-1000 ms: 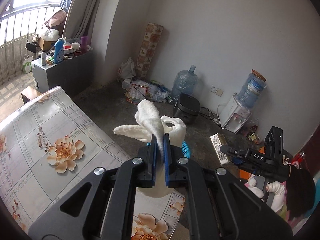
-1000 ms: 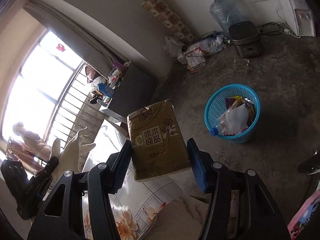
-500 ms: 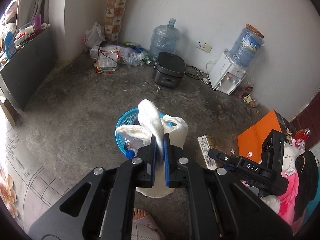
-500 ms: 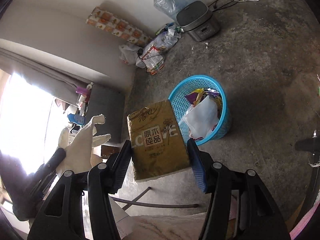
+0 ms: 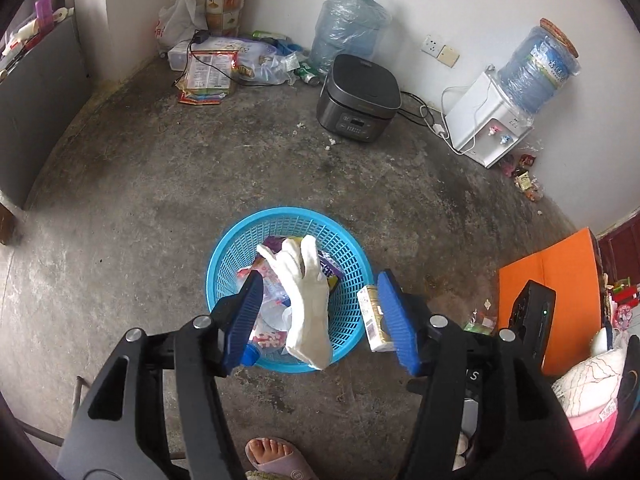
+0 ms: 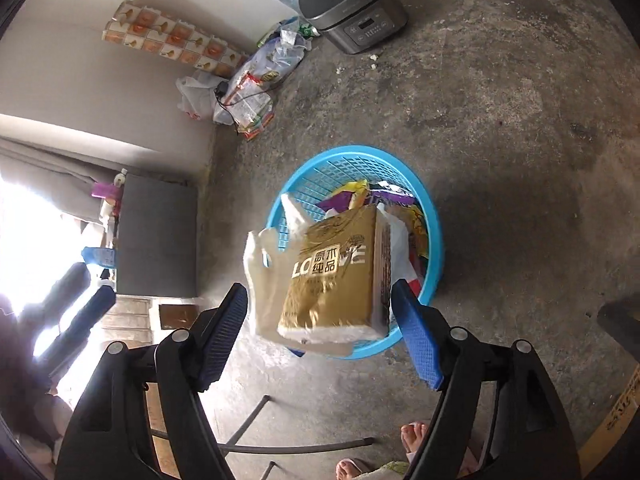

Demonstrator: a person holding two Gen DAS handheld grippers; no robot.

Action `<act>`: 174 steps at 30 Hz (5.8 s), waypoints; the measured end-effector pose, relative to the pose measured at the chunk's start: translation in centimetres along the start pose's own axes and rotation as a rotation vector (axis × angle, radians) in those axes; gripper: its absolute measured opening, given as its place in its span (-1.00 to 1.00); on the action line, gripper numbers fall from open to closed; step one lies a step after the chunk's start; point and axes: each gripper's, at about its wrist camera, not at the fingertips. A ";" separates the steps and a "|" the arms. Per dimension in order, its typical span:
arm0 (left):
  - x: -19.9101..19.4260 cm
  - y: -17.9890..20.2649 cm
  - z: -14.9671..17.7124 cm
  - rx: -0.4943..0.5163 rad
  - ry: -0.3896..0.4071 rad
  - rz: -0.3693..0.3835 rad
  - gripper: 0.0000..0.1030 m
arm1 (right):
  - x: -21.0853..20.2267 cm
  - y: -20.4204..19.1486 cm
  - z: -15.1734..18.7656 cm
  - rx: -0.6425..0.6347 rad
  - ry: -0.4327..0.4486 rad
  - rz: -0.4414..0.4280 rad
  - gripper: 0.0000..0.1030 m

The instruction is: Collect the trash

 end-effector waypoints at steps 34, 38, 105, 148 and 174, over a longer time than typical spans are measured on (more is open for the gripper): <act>-42.3 -1.1 30.5 -0.412 0.405 -0.644 0.83 | -26.1 -13.3 29.8 -0.980 0.478 -0.153 0.87; -42.0 -1.4 34.9 -0.467 0.345 -0.751 0.83 | -27.2 -13.5 34.4 -1.101 0.464 -0.154 0.87; -34.3 0.3 38.8 -0.651 0.134 -0.662 0.83 | -24.6 -12.0 37.6 -1.210 0.272 0.074 0.87; -34.7 1.2 38.6 -0.640 0.136 -0.669 0.83 | -24.8 -11.2 37.6 -1.199 0.259 0.067 0.87; -34.8 1.2 38.8 -0.651 0.139 -0.675 0.83 | -24.9 -11.7 37.5 -1.215 0.259 0.069 0.87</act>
Point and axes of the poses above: each gripper's, at about its wrist camera, not at the fingertips, and x roughly the way its jaws point, y to its right, z to its underside, and after that the axes turned 13 degrees about x, right-handed
